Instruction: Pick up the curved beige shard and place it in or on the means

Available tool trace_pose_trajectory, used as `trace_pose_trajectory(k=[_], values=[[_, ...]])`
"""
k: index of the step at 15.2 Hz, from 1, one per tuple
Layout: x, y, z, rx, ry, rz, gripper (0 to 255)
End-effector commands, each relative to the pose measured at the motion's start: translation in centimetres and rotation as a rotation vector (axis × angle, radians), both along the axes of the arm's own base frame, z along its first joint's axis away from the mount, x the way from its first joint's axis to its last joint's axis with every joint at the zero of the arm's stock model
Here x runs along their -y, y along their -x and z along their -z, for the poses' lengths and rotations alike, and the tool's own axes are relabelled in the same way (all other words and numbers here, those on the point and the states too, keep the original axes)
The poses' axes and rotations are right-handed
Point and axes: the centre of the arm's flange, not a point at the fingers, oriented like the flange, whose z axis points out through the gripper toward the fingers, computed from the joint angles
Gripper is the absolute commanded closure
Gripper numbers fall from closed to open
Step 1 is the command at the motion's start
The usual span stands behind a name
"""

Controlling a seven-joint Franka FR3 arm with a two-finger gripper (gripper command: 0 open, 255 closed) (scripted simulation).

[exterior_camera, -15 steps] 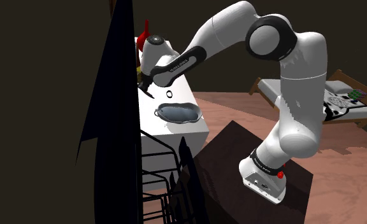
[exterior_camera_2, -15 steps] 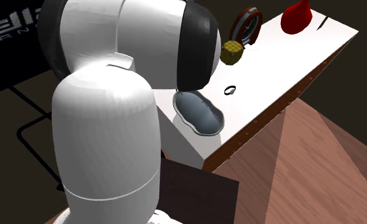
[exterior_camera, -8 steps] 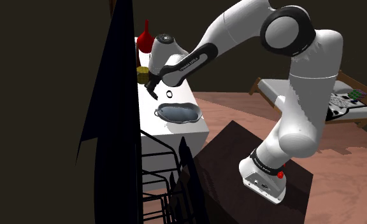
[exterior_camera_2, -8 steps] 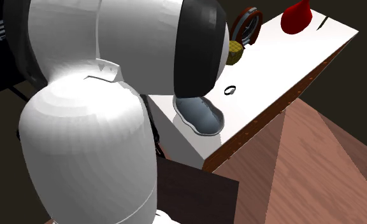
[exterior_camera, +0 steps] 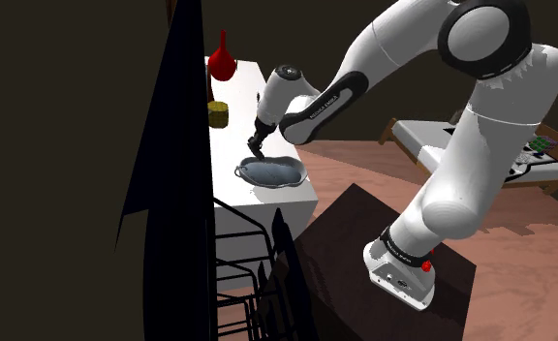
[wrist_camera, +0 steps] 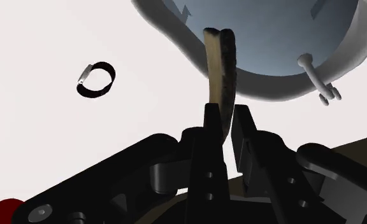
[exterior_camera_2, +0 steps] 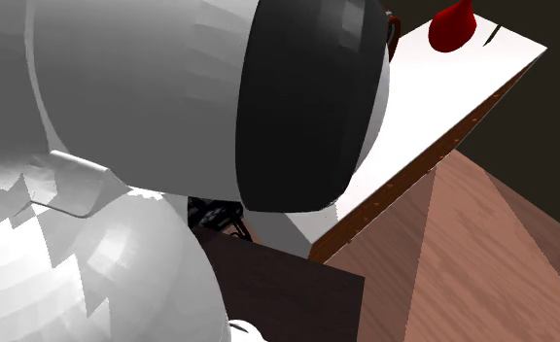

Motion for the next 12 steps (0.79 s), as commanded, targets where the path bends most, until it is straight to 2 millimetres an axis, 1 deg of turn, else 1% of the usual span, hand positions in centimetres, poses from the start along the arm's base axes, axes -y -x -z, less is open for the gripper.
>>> trace_pose_trajectory(k=[1, 2, 12], values=[[1.6, 2.4, -0.1, 0.001, -0.001, 0.0, 255], [2.7, 4.2, 0.0, 0.001, -0.001, 0.0, 255], [2.7, 4.2, 5.3, 0.001, -0.001, 0.0, 255]])
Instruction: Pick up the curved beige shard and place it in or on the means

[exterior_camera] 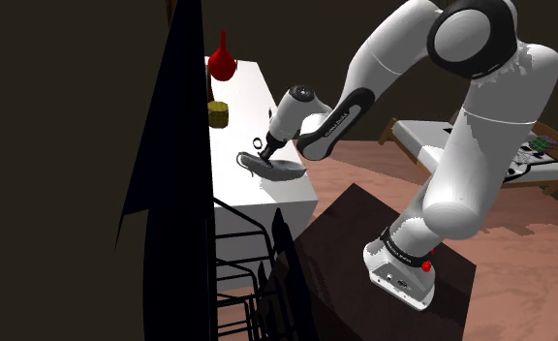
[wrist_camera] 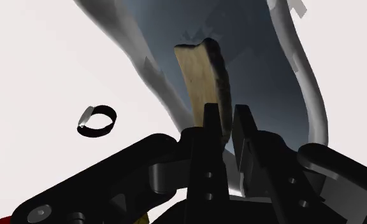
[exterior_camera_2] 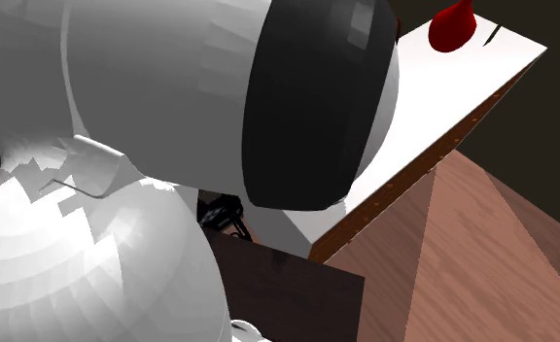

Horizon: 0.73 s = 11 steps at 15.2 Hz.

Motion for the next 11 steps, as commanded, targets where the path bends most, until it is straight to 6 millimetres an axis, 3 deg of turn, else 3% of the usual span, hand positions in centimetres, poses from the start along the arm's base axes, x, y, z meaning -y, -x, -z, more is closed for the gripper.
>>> trace_pose_trajectory(k=[1, 10, 11], values=[[0.15, 0.2, 1.26, -0.007, 0.002, 0.003, 255], [0.15, 0.2, 1.6, -0.007, 0.002, 0.003, 255], [0.15, 0.2, 1.61, -0.007, 0.002, 0.003, 0]])
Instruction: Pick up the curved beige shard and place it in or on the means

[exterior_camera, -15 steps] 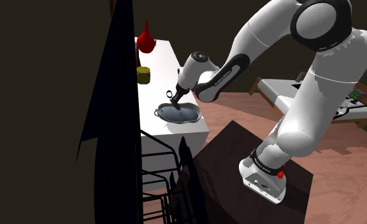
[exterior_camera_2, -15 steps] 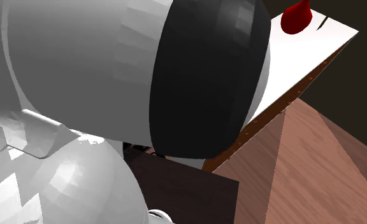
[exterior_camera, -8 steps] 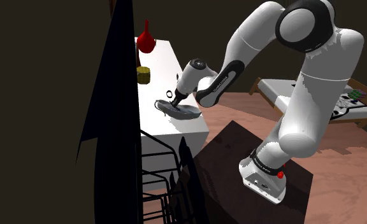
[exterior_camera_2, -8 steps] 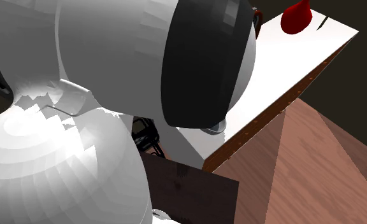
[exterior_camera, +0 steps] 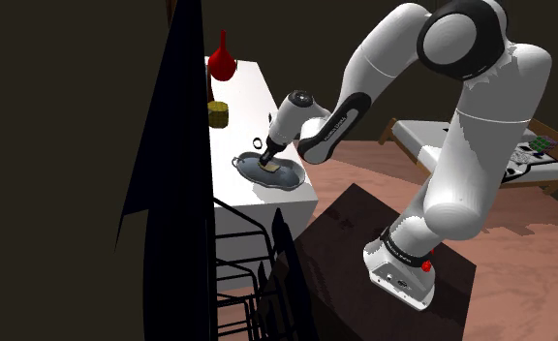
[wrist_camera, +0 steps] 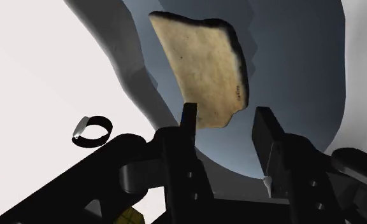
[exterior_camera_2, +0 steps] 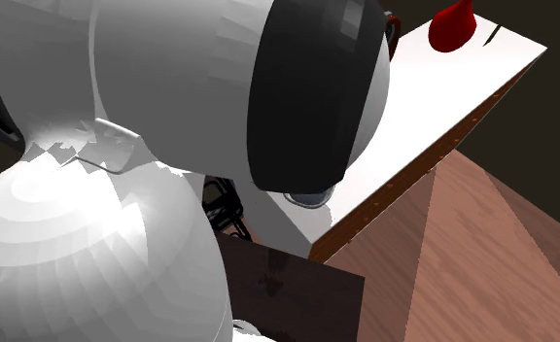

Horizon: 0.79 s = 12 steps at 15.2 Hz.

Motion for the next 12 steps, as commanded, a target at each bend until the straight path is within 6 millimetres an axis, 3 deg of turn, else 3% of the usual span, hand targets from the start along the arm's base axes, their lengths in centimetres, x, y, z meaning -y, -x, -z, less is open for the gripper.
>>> trace_pose_trajectory(k=[1, 5, 9, 12], values=[[0.0, 0.0, 0.0, -0.001, 0.0, 0.0, 0], [0.0, 0.0, 0.0, 0.0, 0.0, 0.0, 0], [-0.6, 1.5, -4.7, -0.001, 0.0, 0.0, 0], [-0.6, 1.5, -4.7, -0.001, 0.0, 0.0, 0]])
